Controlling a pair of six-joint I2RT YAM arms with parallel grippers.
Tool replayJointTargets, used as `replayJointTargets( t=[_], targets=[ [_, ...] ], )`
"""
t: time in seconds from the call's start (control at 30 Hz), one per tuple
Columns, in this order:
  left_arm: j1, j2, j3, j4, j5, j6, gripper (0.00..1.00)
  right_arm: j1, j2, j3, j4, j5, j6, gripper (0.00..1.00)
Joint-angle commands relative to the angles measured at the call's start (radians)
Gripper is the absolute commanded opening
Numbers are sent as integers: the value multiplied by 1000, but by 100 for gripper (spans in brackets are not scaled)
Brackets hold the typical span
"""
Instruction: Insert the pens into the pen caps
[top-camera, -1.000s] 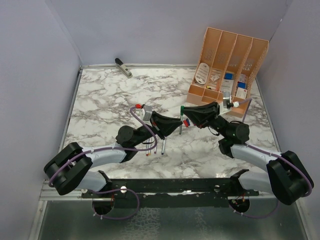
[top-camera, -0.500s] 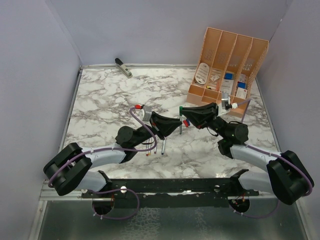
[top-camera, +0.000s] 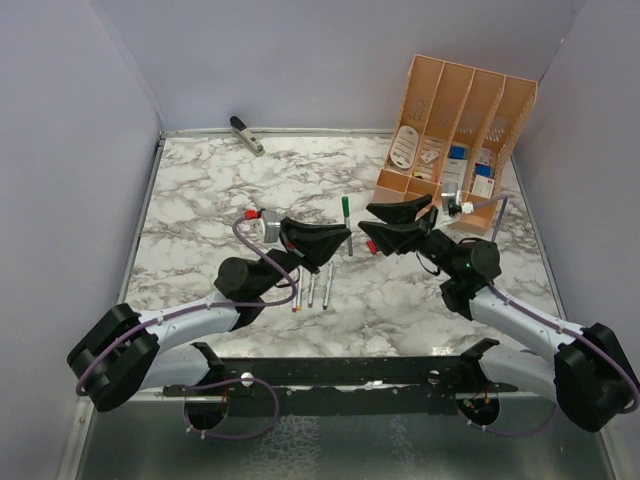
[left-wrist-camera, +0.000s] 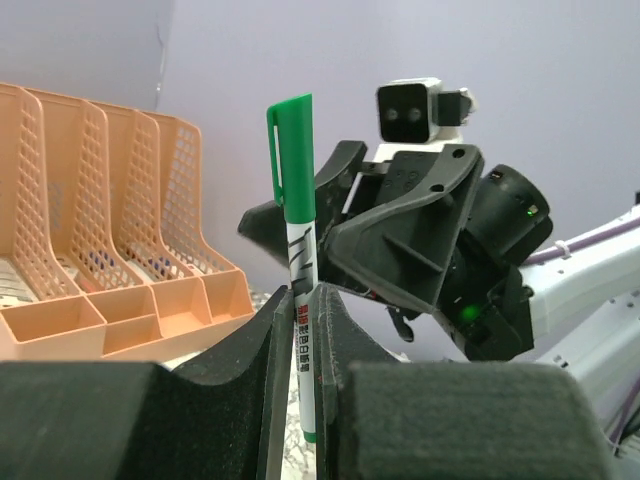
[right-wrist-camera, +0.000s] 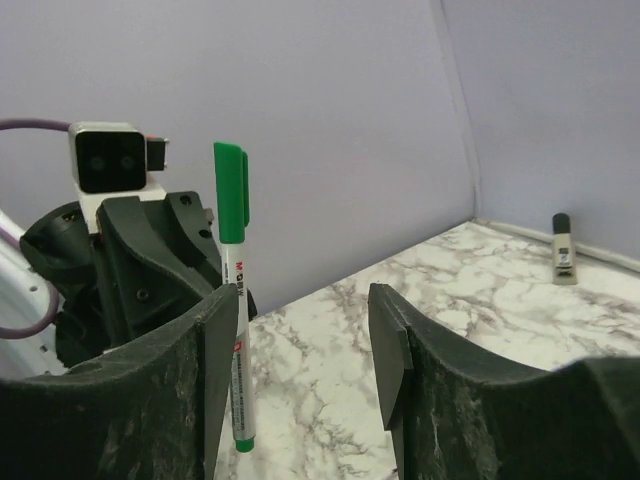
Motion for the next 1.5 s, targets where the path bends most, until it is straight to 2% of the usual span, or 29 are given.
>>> replayJointTargets(
  t=[0.0,0.07,0.17,0.3,0.47,0.63,0.7,1.1,1.47],
  targets=[
    [3,-52,-11,-101,-94,40,0,4,-73,52,-127,124,-94,55],
    [2,-67,8,-214,-147,72,0,4,-93,56,-144,140,-116,55],
    [15,-71,80,-512,-264,145,0,4,-116,62,-199,175,-149,55],
    [88,-20,189,-808,-399,188,0,4,-130,83,-342,268,-168,55],
    [302,89,264,-972,-407,154,0,4,-121,115,-462,357,-191,52],
    [355,256,461,-1224,-560,236,0,4,-80,169,-577,398,-208,51],
    [375,328,526,-1267,-586,251,0,3,-66,180,-599,401,-212,50],
    [549,579,669,-1365,-434,261,0,3,-69,179,-642,402,-226,49],
    [581,699,737,-1396,-374,274,2,3,-56,174,-628,388,-216,49]
  ],
)
